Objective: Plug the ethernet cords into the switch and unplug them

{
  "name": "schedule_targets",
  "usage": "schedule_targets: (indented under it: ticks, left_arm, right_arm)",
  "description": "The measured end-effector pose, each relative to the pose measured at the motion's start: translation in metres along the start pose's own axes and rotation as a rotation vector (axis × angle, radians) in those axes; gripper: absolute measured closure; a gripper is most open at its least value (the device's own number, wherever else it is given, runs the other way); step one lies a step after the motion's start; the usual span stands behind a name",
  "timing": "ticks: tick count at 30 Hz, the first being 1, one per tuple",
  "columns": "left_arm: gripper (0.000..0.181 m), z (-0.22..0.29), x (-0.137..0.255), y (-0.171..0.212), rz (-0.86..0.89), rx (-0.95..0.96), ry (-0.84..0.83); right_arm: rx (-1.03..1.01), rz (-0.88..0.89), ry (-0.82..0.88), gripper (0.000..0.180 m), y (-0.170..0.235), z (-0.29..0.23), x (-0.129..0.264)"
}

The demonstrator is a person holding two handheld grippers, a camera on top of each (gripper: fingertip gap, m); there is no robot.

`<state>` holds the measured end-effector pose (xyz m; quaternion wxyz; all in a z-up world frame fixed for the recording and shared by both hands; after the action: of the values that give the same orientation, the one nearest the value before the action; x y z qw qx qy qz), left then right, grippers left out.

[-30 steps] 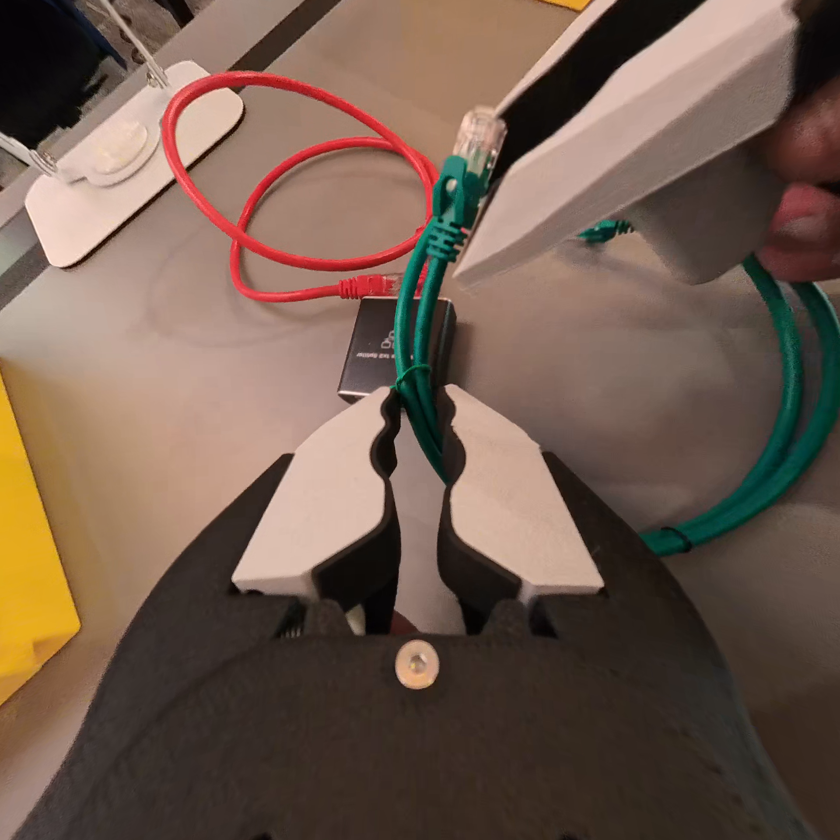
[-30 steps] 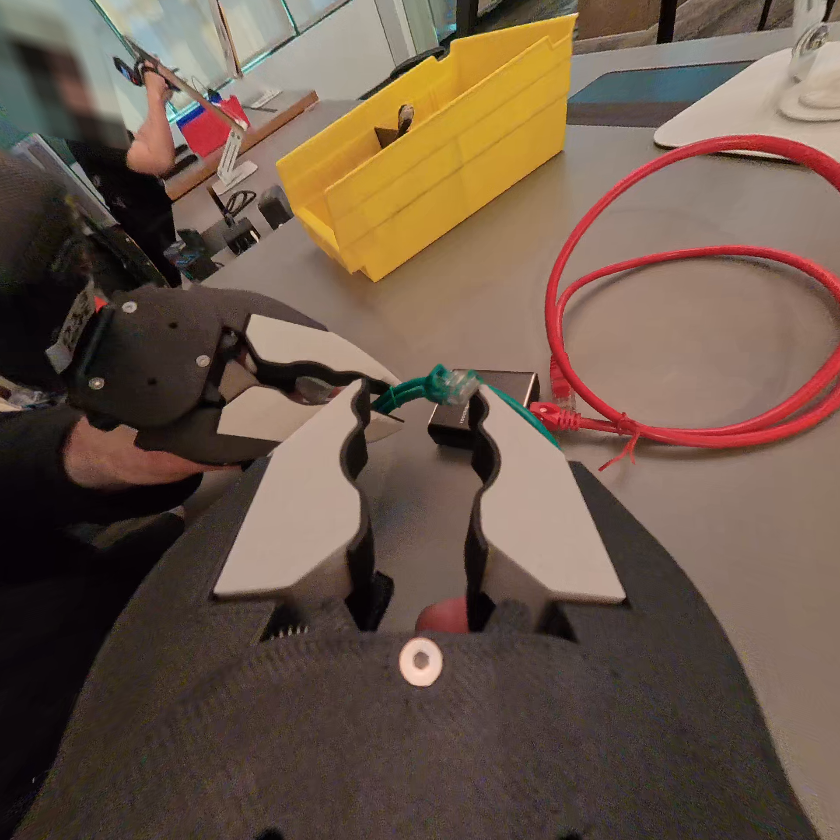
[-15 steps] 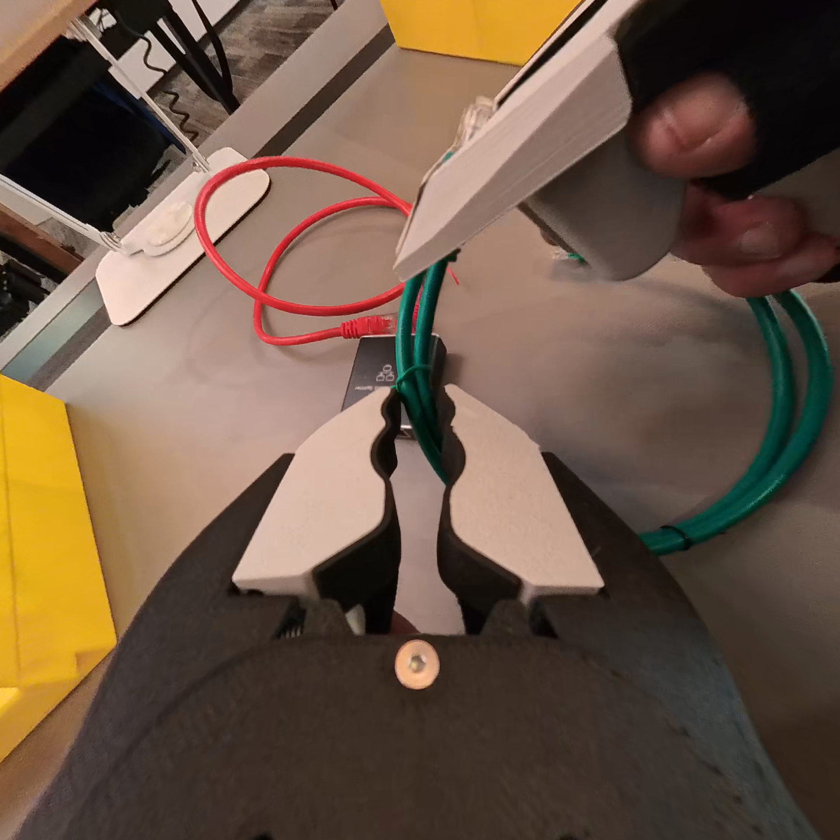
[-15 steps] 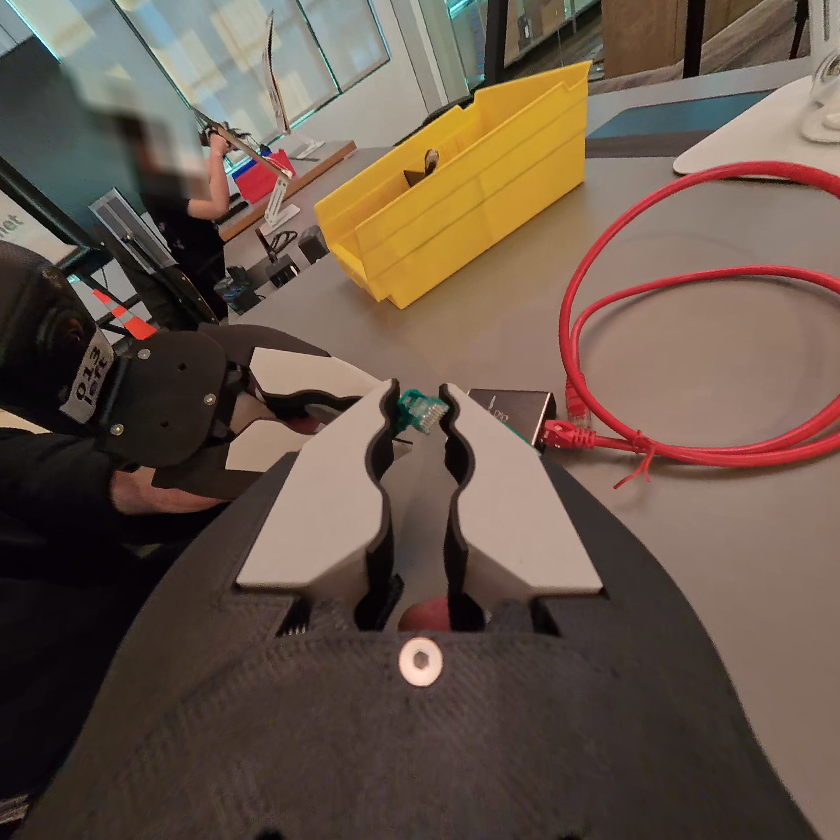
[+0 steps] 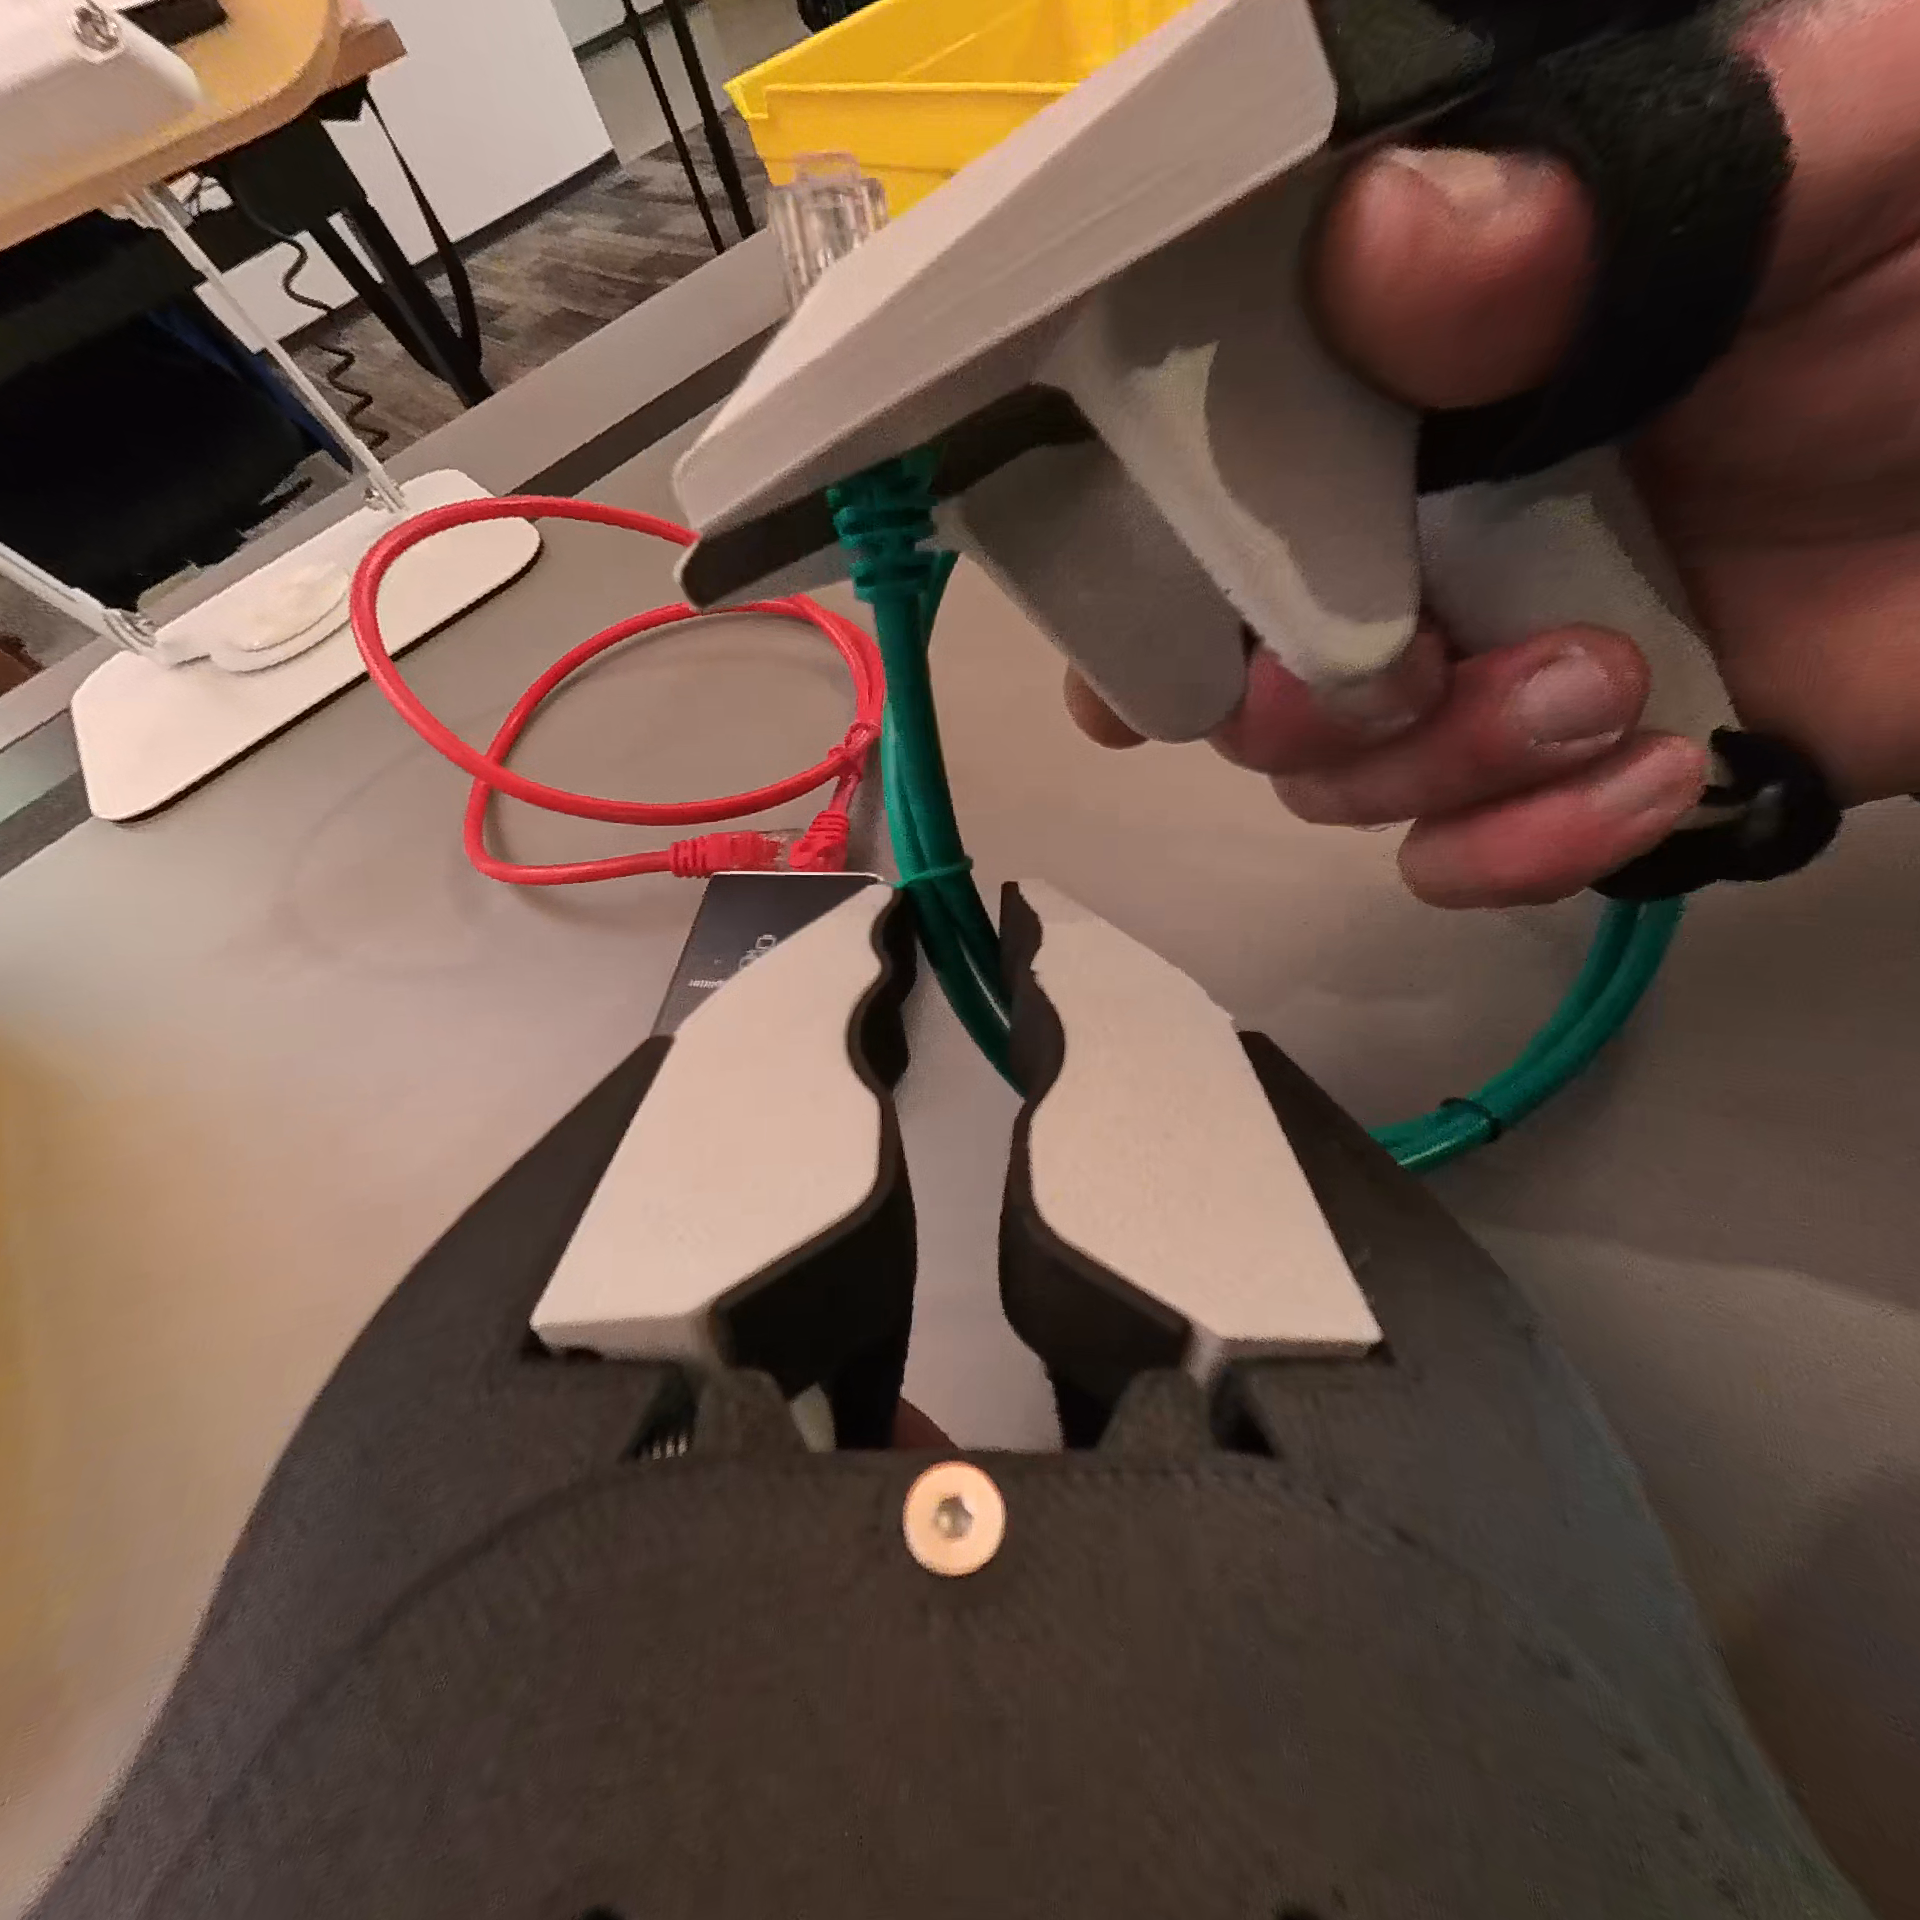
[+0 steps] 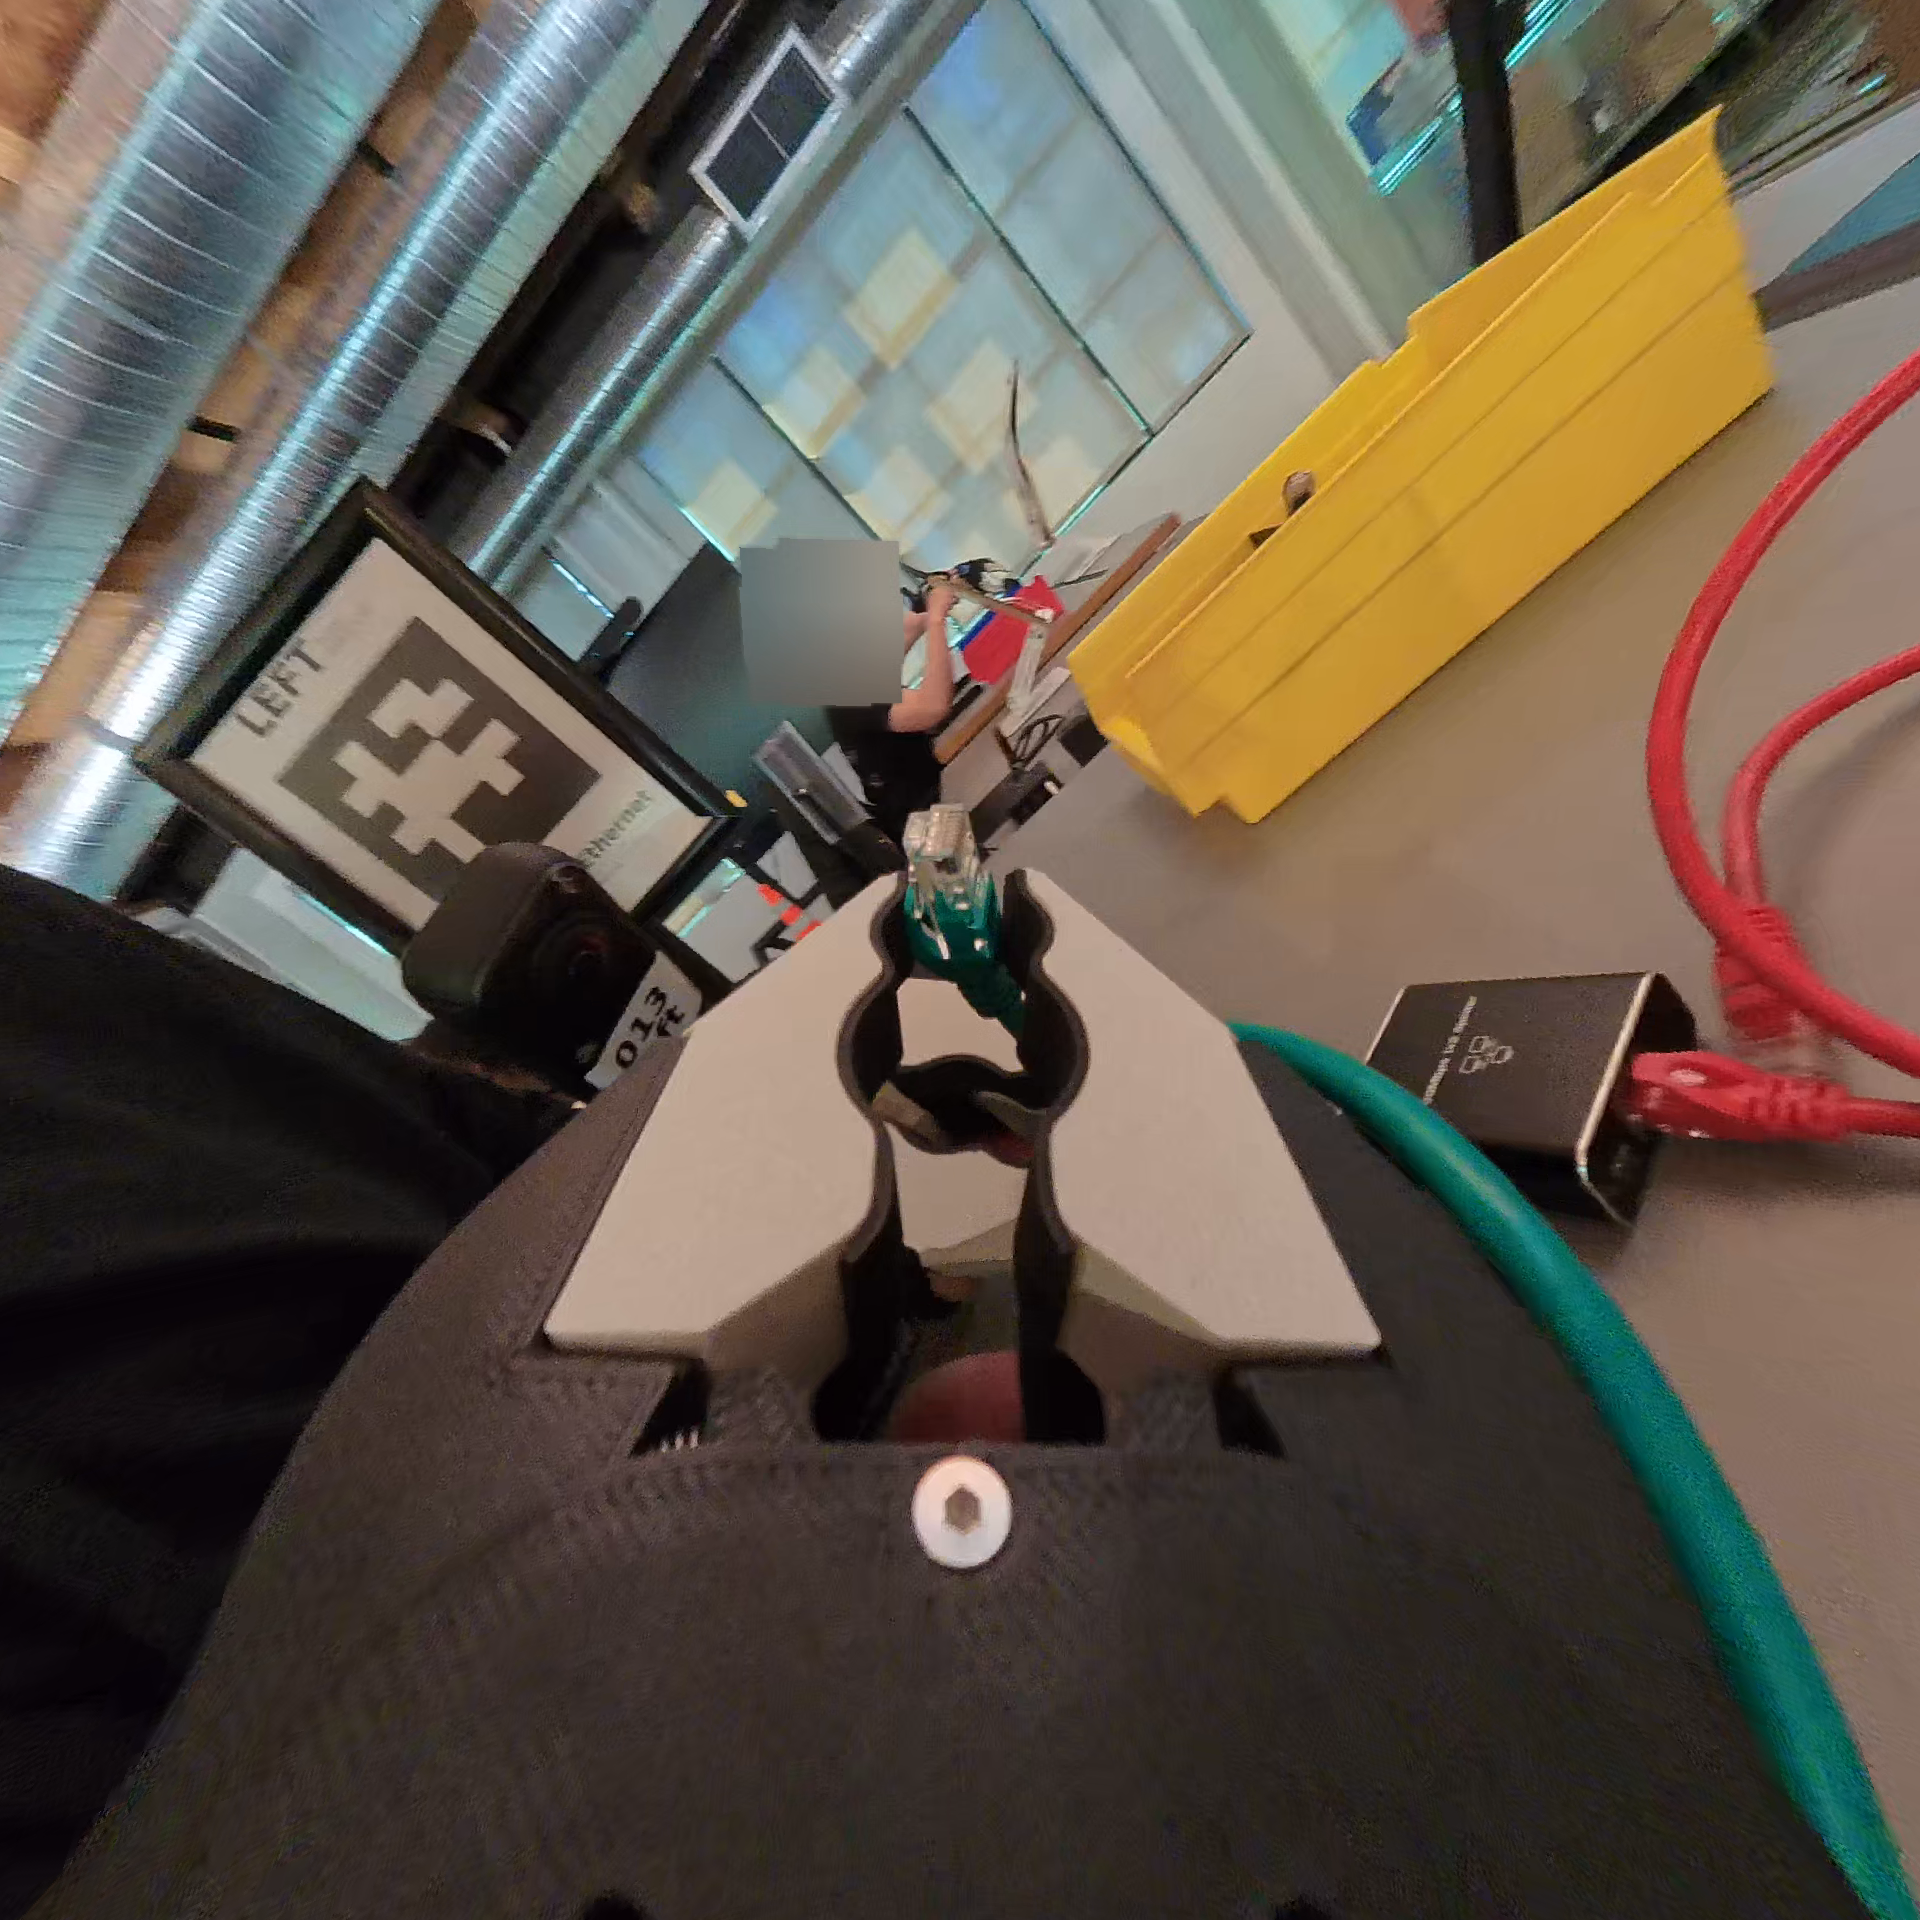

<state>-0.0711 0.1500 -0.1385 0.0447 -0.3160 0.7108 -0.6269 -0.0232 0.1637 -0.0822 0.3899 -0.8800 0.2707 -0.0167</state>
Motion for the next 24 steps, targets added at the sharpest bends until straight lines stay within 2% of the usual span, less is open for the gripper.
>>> schedule_targets:
  ticks: [10, 14, 19, 23, 24]
  left_arm:
    - [0.168, 0.006, -0.002, -0.004, 0.044, 0.018, 0.056]
    - [0.164, 0.012, -0.002, -0.002, 0.047, 0.025, 0.1]
    - [0.156, 0.025, -0.001, 0.0, 0.032, 0.033, 0.238]
    - [0.15, 0.028, 0.003, 0.0, 0.036, 0.079, 0.353]
    - [0.142, 0.027, 0.004, -0.001, 0.04, 0.123, 0.373]
  right_arm:
    - [-0.122, -0.025, -0.167, 0.165, 0.007, -0.012, -0.004]
    - [-0.106, -0.019, -0.151, 0.166, 0.004, -0.006, 0.001]
    - [-0.076, -0.045, -0.084, 0.168, 0.001, 0.008, 0.012]
    - [-0.062, -0.086, -0.093, 0.169, 0.001, 0.008, 0.014]
    - [-0.066, -0.092, -0.106, 0.169, 0.001, 0.007, 0.014]
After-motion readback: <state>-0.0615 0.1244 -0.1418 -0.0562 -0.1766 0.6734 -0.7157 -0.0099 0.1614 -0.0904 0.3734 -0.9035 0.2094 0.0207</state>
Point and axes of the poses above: each gripper's, where its closed fingertips meet, x back along the fingers, y out of its underside, z = x × y across the jaws, the point moved 4 cm from there along x, back along the fingers, and after that the axes turned 5 degrees about z, right-handed, at the moved point
